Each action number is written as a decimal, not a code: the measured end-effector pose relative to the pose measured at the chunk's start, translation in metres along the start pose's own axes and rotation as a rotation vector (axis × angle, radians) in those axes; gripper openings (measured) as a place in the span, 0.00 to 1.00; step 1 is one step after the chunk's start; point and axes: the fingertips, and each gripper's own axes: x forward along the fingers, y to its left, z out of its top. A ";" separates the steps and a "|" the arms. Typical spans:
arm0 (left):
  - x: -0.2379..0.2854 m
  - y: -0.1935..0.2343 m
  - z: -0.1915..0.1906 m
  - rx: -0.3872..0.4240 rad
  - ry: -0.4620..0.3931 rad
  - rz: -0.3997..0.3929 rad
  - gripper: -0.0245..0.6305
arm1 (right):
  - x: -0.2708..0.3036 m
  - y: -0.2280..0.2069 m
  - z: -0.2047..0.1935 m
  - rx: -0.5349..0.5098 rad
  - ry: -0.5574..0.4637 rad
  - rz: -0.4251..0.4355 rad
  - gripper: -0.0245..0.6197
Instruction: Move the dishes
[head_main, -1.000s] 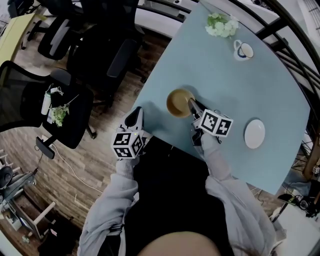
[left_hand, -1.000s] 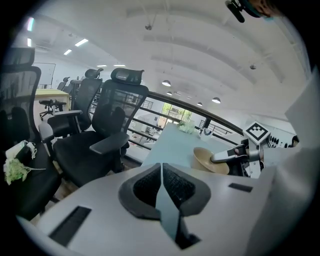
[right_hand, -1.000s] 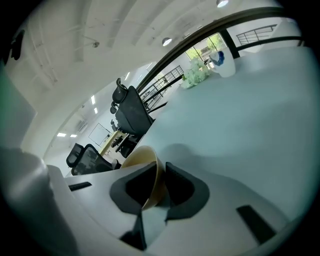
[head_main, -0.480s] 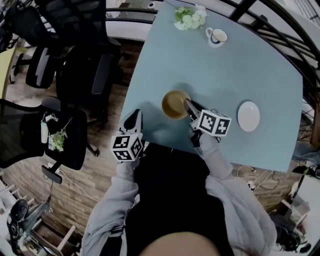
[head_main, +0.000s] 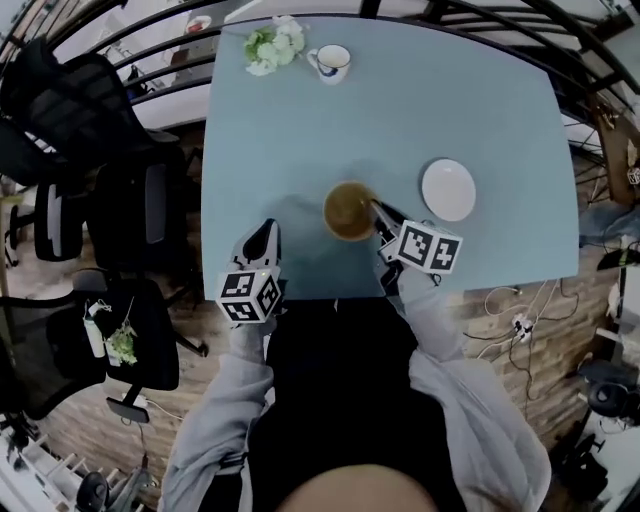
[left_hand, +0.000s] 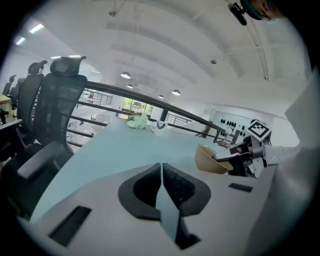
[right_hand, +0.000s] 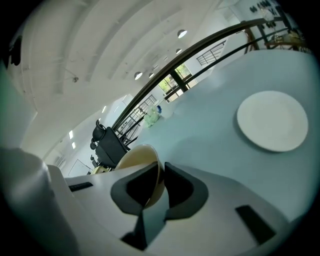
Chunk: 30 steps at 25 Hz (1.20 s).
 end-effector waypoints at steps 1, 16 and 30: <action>0.005 -0.011 0.000 0.012 0.007 -0.015 0.08 | -0.009 -0.008 0.004 0.009 -0.013 -0.010 0.11; 0.074 -0.146 -0.015 0.057 0.050 -0.103 0.07 | -0.114 -0.129 0.052 0.099 -0.093 -0.089 0.10; 0.115 -0.223 -0.032 0.054 0.003 -0.060 0.07 | -0.182 -0.239 0.098 0.110 -0.130 -0.140 0.10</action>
